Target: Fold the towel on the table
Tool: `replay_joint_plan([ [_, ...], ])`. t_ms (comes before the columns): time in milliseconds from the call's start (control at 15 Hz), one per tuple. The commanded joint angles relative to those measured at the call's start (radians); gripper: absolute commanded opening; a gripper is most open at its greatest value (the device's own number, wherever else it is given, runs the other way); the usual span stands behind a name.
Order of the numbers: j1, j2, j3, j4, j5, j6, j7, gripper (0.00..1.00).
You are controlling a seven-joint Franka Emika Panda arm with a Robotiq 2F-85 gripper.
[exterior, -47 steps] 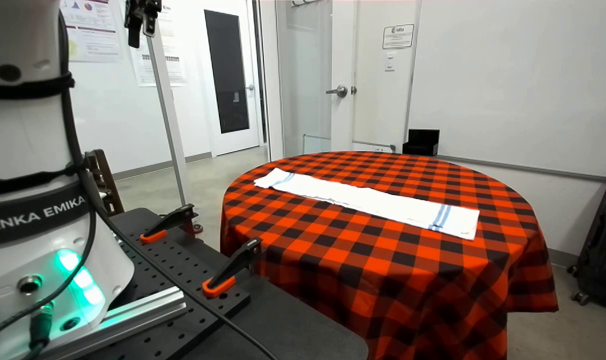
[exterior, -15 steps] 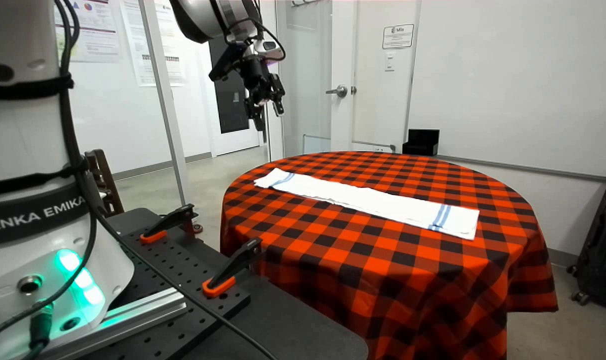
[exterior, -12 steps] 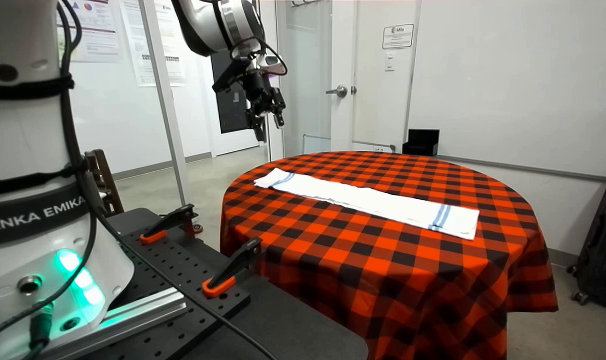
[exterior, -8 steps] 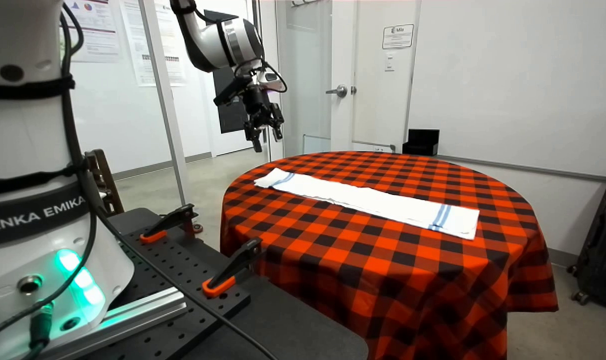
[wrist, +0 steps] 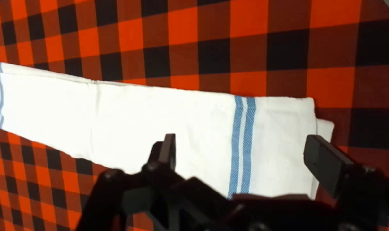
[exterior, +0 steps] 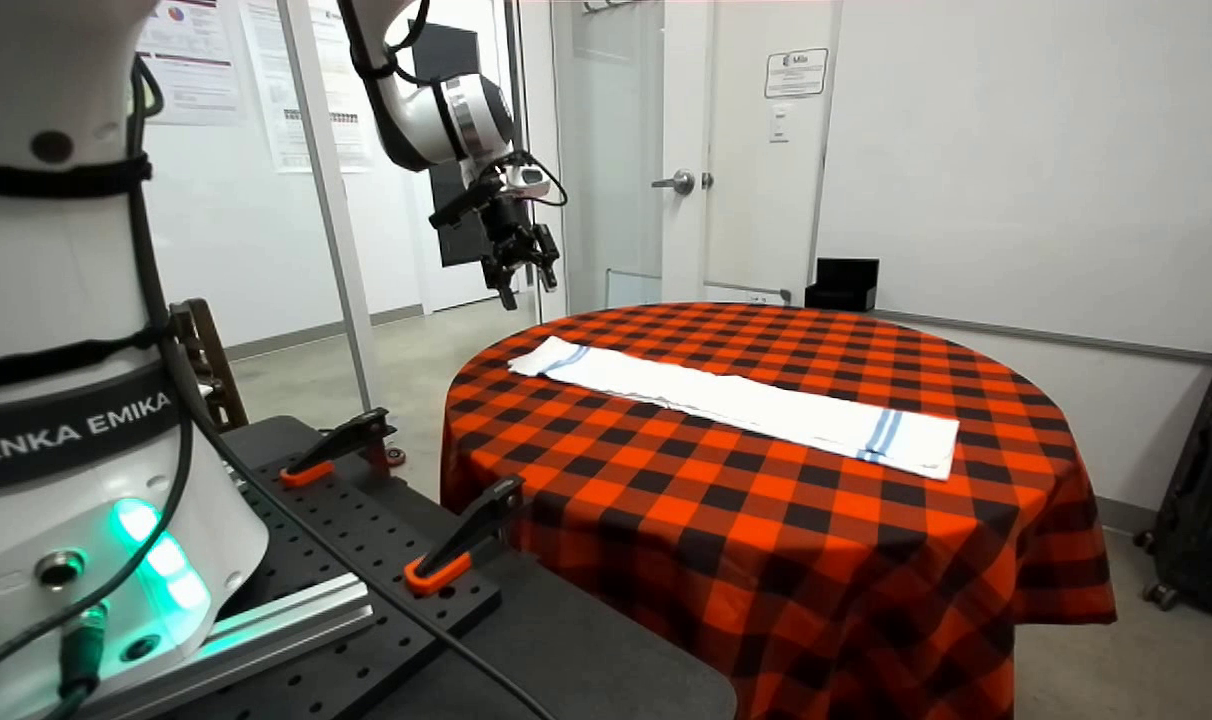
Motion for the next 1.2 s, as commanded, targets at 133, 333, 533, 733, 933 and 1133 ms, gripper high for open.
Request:
replay_joint_plan([
  [133, 0.055, 0.17, -0.05, 0.231, 0.037, -0.036, -0.081, 1.0],
  [333, 0.063, 0.257, -0.07, 0.325, 0.046, -0.035, -0.113, 1.0],
  [533, 0.069, 0.337, -0.087, 0.413, 0.067, -0.046, -0.137, 1.0],
  [733, 0.073, 0.403, -0.096, 0.494, 0.109, -0.066, -0.154, 1.0],
  [933, 0.072, 0.447, -0.099, 0.559, 0.157, -0.106, -0.163, 1.0],
  [1133, 0.071, 0.48, -0.104, 0.609, 0.195, -0.152, -0.162, 0.81],
])
